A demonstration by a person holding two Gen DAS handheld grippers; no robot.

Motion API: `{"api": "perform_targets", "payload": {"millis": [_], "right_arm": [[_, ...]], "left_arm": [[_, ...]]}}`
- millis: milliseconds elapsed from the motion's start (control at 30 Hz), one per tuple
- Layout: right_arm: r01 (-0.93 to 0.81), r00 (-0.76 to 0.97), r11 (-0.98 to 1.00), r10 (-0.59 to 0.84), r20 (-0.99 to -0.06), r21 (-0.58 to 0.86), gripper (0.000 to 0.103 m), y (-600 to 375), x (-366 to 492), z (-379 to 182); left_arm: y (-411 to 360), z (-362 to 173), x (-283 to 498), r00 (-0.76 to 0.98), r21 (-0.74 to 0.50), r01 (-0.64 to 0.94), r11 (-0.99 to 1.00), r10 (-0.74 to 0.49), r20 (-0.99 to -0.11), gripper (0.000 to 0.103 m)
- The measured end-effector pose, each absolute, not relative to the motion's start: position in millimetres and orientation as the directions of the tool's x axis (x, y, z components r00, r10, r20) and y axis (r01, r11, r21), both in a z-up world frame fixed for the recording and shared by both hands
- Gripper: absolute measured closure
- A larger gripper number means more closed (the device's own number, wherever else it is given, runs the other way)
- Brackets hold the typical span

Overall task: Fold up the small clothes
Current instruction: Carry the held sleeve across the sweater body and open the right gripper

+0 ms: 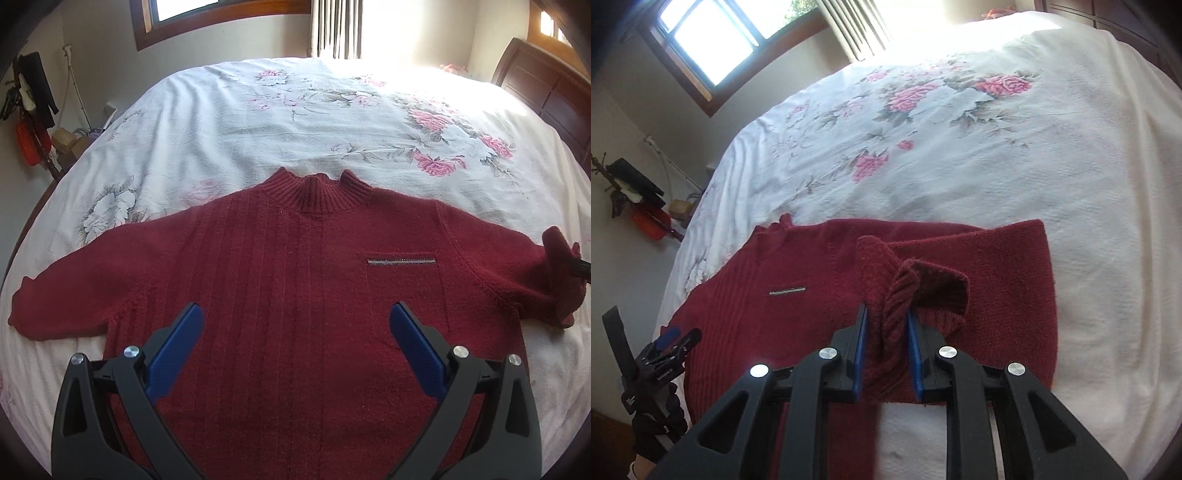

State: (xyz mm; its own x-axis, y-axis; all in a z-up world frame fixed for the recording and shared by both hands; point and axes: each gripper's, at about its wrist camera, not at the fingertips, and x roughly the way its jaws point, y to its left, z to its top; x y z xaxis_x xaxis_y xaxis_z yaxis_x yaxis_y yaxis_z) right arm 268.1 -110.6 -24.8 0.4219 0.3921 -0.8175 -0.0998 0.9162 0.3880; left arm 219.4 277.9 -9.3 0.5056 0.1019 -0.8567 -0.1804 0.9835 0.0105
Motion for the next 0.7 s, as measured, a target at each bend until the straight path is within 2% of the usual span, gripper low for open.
{"api": "perform_targets", "payload": {"millis": [200, 300, 367, 433, 500, 567, 700], "right_arm": [[-0.125, 0.352, 0.913, 0.407, -0.843, 0.389, 0.083, -62, 277, -61], [-0.15, 0.32, 0.898, 0.44, -0.839, 0.413, 0.076, -52, 276, -68], [-0.172, 0.283, 0.854, 0.52, -0.806, 0.491, 0.072, -52, 270, -65], [-0.22, 0.264, 0.779, 0.627, -0.733, 0.588, 0.07, -58, 256, -53], [-0.248, 0.286, 0.742, 0.671, -0.684, 0.623, 0.069, -71, 240, -37], [-0.223, 0.331, 0.77, 0.637, -0.696, 0.598, 0.064, -90, 229, -28], [-0.149, 0.376, 0.83, 0.55, -0.746, 0.537, 0.063, -127, 214, -31]], "left_arm": [[269, -14, 220, 0.496, 0.001, -0.155, 0.988, 0.078, -0.865, 0.003], [263, -17, 222, 0.491, -0.002, -0.145, 0.989, 0.07, -0.869, 0.003], [259, -19, 222, 0.486, -0.012, -0.137, 0.99, 0.057, -0.872, 0.003], [252, -21, 222, 0.484, -0.023, -0.126, 0.992, 0.041, -0.874, 0.003], [242, -24, 224, 0.479, -0.055, -0.111, 0.992, 0.005, -0.878, 0.003], [227, -27, 226, 0.471, -0.105, -0.09, 0.99, -0.051, -0.881, 0.003], [189, -41, 239, 0.411, -0.204, -0.04, 0.978, -0.17, -0.895, 0.003]]}}
